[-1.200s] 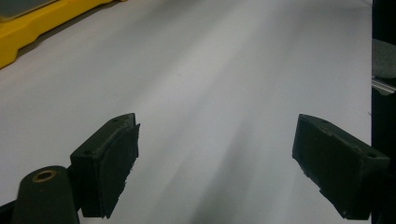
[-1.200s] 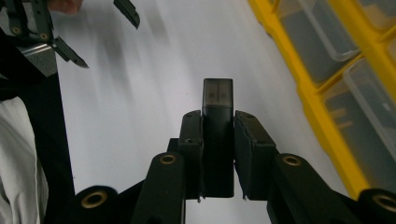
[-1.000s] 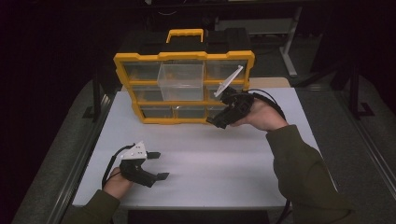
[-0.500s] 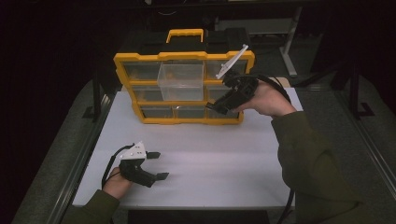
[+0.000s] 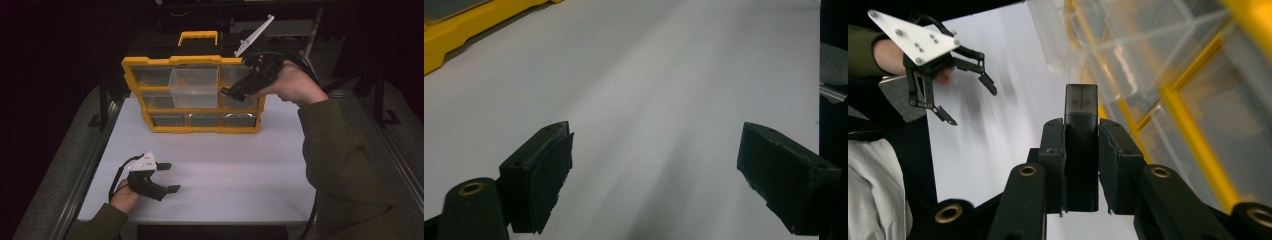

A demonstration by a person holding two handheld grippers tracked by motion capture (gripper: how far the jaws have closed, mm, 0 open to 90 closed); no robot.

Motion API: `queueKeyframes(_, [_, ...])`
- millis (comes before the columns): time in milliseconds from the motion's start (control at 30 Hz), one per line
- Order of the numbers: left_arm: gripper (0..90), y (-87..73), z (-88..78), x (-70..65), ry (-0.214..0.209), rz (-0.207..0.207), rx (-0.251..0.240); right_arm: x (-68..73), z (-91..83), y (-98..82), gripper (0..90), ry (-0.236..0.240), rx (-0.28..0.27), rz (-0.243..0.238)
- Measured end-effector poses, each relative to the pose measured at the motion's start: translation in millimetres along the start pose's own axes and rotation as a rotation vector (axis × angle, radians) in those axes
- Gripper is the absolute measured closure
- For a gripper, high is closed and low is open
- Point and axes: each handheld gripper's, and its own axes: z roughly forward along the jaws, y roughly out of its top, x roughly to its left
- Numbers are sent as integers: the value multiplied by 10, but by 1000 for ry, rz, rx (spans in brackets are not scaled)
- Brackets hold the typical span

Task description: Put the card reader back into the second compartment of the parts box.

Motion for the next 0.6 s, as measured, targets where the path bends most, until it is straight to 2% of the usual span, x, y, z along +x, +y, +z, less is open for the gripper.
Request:
queueKeyframes(333, [146, -1, 1, -1, -2, -1, -1, 1, -136, 300, 724, -17, -38, -29])
queueKeyframes(600, [146, -3, 3, -2, -3, -2, 0, -5, -58, 557, 724, -9, -57, -41])
